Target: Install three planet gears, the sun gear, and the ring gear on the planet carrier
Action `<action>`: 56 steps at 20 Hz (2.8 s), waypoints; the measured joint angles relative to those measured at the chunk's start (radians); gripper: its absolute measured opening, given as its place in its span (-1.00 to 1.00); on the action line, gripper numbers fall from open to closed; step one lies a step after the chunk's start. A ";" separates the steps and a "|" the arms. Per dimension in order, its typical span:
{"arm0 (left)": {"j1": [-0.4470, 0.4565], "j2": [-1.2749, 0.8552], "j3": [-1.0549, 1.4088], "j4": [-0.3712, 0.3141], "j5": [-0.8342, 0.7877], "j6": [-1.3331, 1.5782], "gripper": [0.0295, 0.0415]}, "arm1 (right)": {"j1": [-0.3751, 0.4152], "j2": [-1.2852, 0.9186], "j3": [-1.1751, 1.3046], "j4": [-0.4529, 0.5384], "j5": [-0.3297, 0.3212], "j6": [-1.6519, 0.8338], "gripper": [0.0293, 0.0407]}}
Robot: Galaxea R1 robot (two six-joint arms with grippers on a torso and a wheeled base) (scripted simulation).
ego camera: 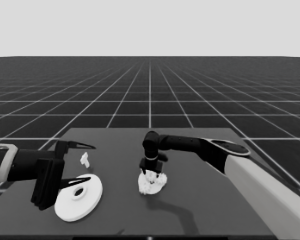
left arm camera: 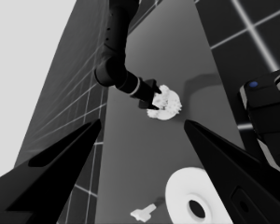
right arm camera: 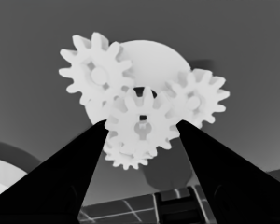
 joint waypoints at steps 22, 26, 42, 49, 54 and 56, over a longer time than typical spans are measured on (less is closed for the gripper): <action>0.000 0.000 0.000 0.000 0.000 0.000 0.49 | -0.005 -0.001 -0.001 0.000 0.000 0.230 -0.72; 0.000 0.000 0.000 0.000 0.000 0.000 0.49 | -0.005 -0.001 -0.001 0.000 0.000 0.272 -0.72; 0.000 0.000 0.000 0.000 0.000 0.000 0.49 | -0.005 -0.001 -0.001 0.000 0.000 0.440 -0.72; 0.000 0.000 0.000 0.000 0.000 0.000 0.49 | -0.005 -0.001 -0.001 0.000 0.000 0.513 -0.72; 0.000 0.000 0.000 0.000 0.000 0.000 0.49 | -0.005 -0.001 -0.001 0.000 0.000 0.566 -0.72; 0.000 0.000 0.000 0.000 0.000 0.000 0.49 | -0.005 -0.001 -0.001 0.000 0.000 0.586 -0.72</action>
